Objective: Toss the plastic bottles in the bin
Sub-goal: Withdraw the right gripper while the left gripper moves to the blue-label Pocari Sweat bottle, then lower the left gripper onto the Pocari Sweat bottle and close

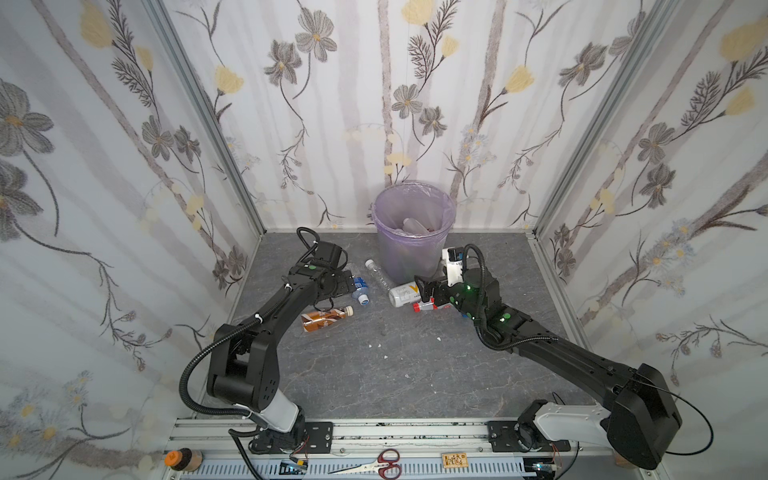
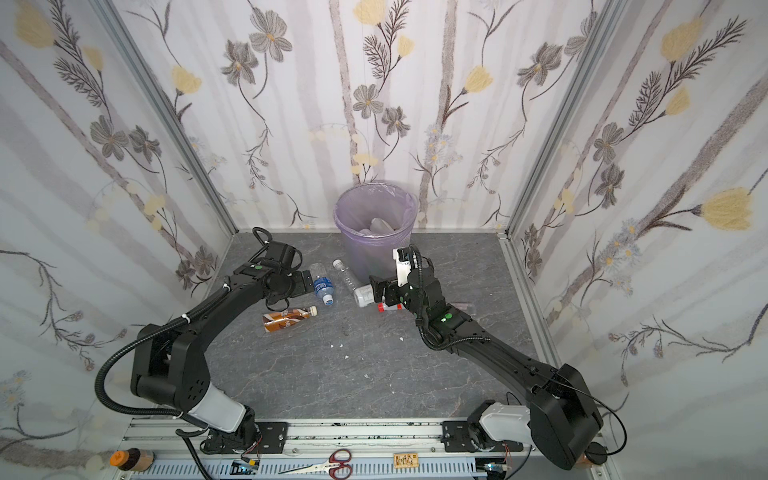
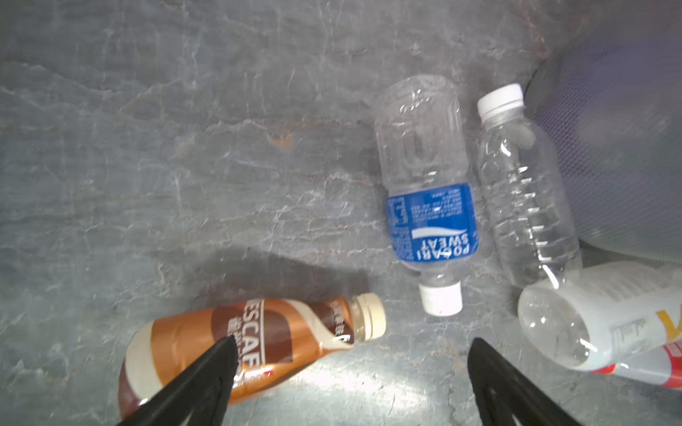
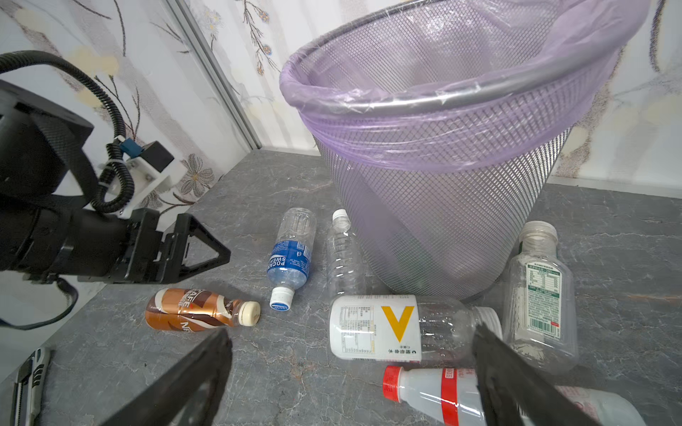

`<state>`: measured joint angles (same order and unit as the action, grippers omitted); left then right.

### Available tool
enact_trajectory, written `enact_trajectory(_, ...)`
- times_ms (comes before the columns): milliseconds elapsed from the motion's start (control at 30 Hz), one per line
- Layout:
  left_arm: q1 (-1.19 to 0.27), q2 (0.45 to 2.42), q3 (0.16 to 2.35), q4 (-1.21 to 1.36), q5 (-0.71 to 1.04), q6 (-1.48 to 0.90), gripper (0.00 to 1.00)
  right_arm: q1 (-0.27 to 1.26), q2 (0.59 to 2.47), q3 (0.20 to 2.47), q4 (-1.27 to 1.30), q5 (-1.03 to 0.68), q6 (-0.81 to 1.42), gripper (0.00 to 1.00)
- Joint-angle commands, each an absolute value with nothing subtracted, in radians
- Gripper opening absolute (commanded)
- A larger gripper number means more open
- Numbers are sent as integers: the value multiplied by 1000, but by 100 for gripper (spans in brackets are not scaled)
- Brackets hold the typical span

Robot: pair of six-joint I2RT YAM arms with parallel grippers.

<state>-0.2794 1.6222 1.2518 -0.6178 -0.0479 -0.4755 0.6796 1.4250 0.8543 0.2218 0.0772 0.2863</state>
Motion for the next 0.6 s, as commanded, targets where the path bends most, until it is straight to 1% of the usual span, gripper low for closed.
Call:
enact_trajectory(0, -278, 1721, 1365, -632, -27, -486, 100, 686, 1414, 846, 242, 57, 273, 100)
enact_trajectory(167, -278, 1931, 1521, -630, 43, -520, 100, 688, 1396, 831, 249, 68, 258, 100)
enact_trajectory(267, -279, 2020, 1588, -630, 57, -545, 100, 688, 1385, 827, 244, 81, 246, 100)
enact_trajectory(567, -278, 2138, 1694, -624, 54, -564, 100, 686, 1372, 811, 256, 116, 232, 100)
